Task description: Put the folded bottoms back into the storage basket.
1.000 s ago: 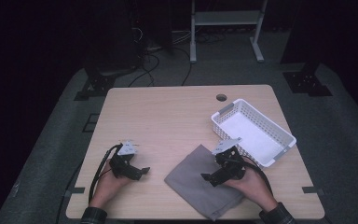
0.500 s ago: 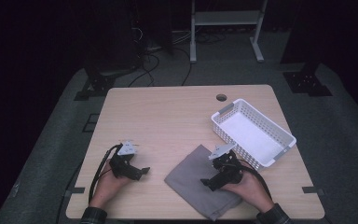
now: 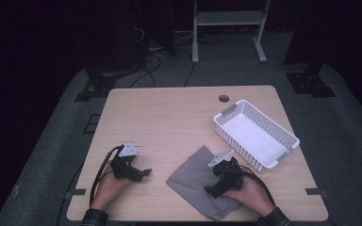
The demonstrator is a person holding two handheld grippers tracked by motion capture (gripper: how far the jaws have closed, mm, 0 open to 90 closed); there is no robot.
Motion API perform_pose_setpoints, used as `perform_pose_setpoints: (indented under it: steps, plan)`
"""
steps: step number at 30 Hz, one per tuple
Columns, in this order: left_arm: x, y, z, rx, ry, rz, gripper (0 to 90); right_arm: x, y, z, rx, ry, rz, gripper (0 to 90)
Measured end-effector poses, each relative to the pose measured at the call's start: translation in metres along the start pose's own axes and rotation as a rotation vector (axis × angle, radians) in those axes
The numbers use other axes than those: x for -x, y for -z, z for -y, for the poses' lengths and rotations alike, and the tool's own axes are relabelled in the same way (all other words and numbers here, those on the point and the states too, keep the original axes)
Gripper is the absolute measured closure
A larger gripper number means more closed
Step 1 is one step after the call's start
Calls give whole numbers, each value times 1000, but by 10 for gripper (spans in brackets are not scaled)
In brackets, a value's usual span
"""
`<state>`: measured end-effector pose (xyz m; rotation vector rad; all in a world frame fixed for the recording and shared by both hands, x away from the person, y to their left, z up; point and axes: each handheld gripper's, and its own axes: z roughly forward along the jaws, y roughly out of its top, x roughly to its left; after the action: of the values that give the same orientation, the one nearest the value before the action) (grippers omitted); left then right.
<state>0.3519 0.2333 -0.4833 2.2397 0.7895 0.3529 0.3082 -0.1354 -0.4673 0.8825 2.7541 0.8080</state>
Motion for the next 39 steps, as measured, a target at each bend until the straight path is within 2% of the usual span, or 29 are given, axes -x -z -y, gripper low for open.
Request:
perform_pose_setpoints:
  steps: [13,17,18,21,24,28,30,33,36,39]
  plan:
    - [0,0,0,0,0,0,0,-6,-2,2,1,29,19,4]
    - [0,0,0,0,0,0,0,-6,1,1,0,20,21,90]
    - [0,0,0,0,0,0,0,-6,3,1,8,18,24,155]
    - [0,0,0,0,0,0,0,-4,6,2,20,12,28,252]
    - [0,0,0,0,0,0,0,-5,8,2,37,7,25,389]
    - [0,0,0,0,0,0,0,-6,8,1,51,9,29,478]
    - [0,0,0,0,0,0,0,-7,8,-1,48,-5,37,546]
    - [0,0,0,0,0,0,0,-7,7,-3,44,-11,29,589]
    - [0,0,0,0,0,0,0,-5,7,-3,57,-26,10,593]
    - [0,0,0,0,0,0,0,-6,8,-2,58,-15,12,594]
